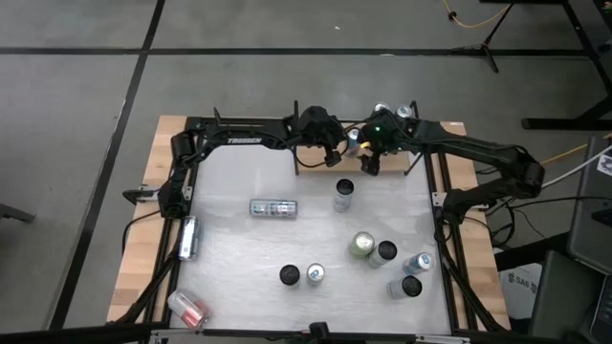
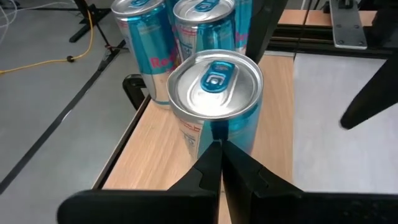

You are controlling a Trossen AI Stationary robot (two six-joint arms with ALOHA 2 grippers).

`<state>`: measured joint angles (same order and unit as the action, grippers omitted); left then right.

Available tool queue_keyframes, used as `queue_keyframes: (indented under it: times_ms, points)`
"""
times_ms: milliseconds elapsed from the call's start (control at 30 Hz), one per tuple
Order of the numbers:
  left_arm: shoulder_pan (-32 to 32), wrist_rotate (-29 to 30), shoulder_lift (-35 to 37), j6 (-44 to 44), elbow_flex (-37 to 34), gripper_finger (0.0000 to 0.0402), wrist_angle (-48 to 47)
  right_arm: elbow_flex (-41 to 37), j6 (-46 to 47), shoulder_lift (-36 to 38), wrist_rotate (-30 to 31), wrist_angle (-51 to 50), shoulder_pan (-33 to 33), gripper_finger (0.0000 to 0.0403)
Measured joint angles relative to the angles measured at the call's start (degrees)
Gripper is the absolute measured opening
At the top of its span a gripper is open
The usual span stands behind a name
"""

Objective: Place canned beverage on shelf
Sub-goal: Put the blue soda can on the shelf aligned with the other blue soda cans

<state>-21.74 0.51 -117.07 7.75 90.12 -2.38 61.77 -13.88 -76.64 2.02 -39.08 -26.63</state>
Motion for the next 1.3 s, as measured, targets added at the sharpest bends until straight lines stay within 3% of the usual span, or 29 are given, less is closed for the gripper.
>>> queue_keyframes:
  times_ms: [367, 667, 900, 1300]
  points:
    - [0.00, 0.25, 2.83, 0.33, -0.06, 0.0005, -5.44, 6.97, -2.34, 1.99, 0.48, -3.70, 0.02, 0.0303]
    - [-0.91, 0.42, 8.81, 1.92, -0.05, 0.0005, -15.93, 7.50, -9.00, 0.92, -0.21, 6.75, -2.41, 0.0303]
    - [-1.38, 0.43, 11.60, 2.52, -0.03, 0.0005, -21.43, 7.50, -8.82, -2.31, -9.08, 6.09, -6.56, 0.0303]
    - [-1.36, 0.44, 11.53, 2.47, -0.03, 0.0005, -21.79, 7.48, -9.14, -6.91, -6.54, 6.05, -7.26, 0.0303]
